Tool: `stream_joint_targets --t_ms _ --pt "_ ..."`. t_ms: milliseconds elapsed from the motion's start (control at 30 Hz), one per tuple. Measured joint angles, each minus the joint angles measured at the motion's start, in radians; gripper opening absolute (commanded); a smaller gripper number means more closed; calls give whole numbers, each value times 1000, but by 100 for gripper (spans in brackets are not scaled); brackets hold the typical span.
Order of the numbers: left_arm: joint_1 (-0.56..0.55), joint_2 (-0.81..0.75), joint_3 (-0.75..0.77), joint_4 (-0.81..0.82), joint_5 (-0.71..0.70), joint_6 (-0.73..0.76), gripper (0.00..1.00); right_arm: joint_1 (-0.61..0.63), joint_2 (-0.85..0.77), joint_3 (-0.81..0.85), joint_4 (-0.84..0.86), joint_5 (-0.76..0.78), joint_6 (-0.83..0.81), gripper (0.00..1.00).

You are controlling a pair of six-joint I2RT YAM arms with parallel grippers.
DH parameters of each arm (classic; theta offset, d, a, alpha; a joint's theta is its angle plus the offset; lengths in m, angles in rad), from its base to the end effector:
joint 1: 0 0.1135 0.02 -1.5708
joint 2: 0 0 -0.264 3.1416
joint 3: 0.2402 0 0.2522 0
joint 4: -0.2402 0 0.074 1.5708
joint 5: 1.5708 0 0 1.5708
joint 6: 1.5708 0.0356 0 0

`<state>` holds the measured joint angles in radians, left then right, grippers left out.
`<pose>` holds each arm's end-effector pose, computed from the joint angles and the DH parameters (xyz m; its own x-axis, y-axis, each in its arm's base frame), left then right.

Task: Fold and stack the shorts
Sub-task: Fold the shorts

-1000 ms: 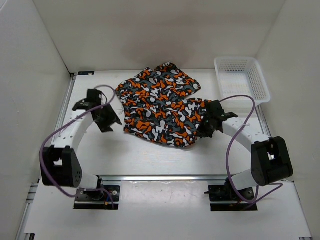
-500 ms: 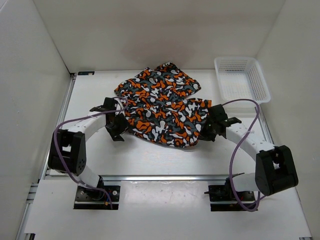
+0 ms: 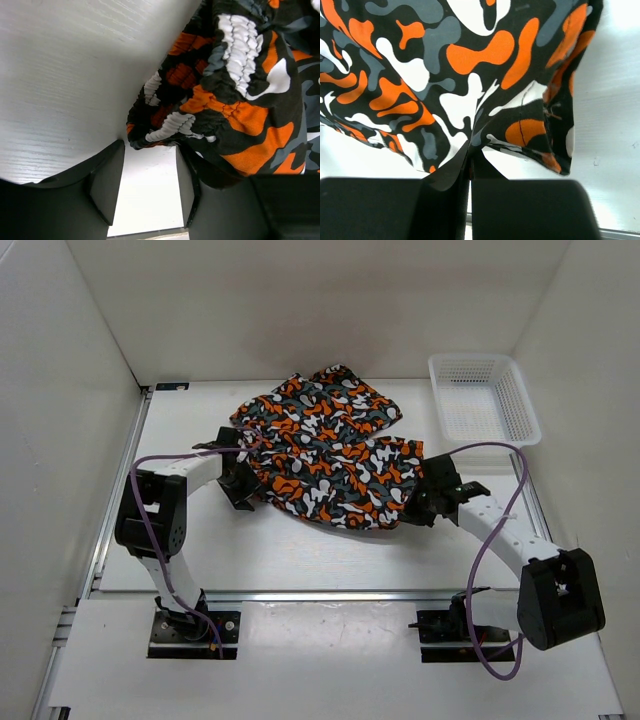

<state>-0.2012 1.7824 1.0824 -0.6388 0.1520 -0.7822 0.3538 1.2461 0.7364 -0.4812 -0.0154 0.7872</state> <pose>0.3189 -0.0705 0.1534 -0.8397 -0.5398 -0.0592 -0.5078 0.8192 -0.2666 0.2239 0.0833 0.2049 -0.8049 0.4578 -0.3776 0.3058 0.8653 0.3972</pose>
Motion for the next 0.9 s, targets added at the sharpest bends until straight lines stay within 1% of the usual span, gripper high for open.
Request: stream_joint_targets --t_ms 67,167,200,233,333,400,467,533,600,733,800,833,900 --pt "0 -2 -3 4 -8 -6 49 0 -5 -2 -6 3 0 0" --pt "0 -29 -27 18 -29 -13 50 0 -10 -2 -15 6 -1 0" --pt "0 -44 -37 17 -37 -13 60 0 -10 -2 -16 6 -1 0" --pt "0 -65 -48 17 -45 -12 65 0 -10 -3 -17 7 -2 0" --pt "0 -129 -61 14 -64 -17 74 0 -10 -8 -18 10 -2 0" --pt "0 -143 -58 22 -69 -19 74 0 -10 -10 -19 10 -2 0" --pt "0 -126 -46 24 -71 -19 74 0 -10 -10 -18 10 -2 0" --pt "-4 -83 -28 29 -72 -20 71 0 -10 -10 -19 10 -2 0" --pt "-8 -29 -8 34 -74 -18 69 0 -10 -10 -18 10 -2 0" --pt "-16 28 48 26 -69 -14 69 0 -10 -10 -18 10 -2 0" --pt "-18 44 66 27 -66 -10 65 0 -10 -10 -19 11 -2 0" --pt "-19 52 74 26 -65 -6 59 0 -10 -10 -18 11 -2 0" --pt "-19 64 85 26 -62 1 53 0 -10 -10 -18 13 -2 0"
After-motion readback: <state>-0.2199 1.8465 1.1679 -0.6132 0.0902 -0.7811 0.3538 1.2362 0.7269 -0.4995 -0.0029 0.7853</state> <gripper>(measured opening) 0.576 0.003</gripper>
